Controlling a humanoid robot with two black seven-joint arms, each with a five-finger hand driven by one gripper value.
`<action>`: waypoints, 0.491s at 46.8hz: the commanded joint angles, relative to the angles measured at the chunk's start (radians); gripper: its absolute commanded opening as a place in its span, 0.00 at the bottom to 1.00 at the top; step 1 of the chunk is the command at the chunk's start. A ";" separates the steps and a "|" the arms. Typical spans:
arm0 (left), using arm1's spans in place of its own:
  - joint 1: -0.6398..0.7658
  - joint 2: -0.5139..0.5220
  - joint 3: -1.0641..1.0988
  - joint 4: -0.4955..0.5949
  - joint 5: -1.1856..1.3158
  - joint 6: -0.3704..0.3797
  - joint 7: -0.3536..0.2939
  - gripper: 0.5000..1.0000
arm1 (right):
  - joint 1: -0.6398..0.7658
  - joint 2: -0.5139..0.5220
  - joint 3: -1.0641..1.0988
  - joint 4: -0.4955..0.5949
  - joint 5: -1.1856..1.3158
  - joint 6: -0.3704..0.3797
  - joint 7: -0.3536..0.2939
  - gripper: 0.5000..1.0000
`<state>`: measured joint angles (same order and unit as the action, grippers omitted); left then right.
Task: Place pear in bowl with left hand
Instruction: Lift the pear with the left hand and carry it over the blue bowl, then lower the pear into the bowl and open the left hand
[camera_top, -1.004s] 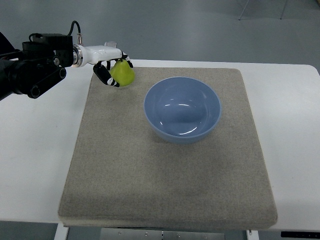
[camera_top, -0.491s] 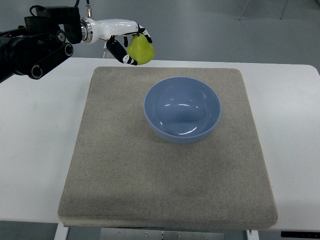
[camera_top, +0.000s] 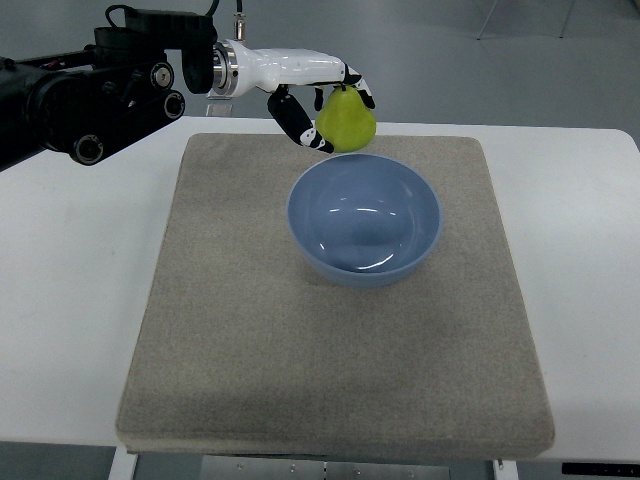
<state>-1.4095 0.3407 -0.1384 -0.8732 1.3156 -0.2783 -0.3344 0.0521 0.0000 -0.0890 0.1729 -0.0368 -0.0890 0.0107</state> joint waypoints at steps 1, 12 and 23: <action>0.001 0.000 -0.013 -0.024 0.001 -0.042 0.000 0.00 | 0.000 0.000 0.000 0.000 0.000 0.000 0.000 0.85; 0.018 -0.009 -0.033 -0.070 -0.002 -0.101 -0.002 0.00 | 0.000 0.000 0.000 0.000 0.000 0.000 0.000 0.85; 0.063 -0.060 -0.032 -0.069 -0.010 -0.131 -0.002 0.00 | 0.000 0.000 0.000 -0.001 0.000 0.000 0.000 0.85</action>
<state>-1.3609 0.2936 -0.1716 -0.9437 1.3053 -0.4055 -0.3360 0.0522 0.0000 -0.0890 0.1729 -0.0368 -0.0890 0.0108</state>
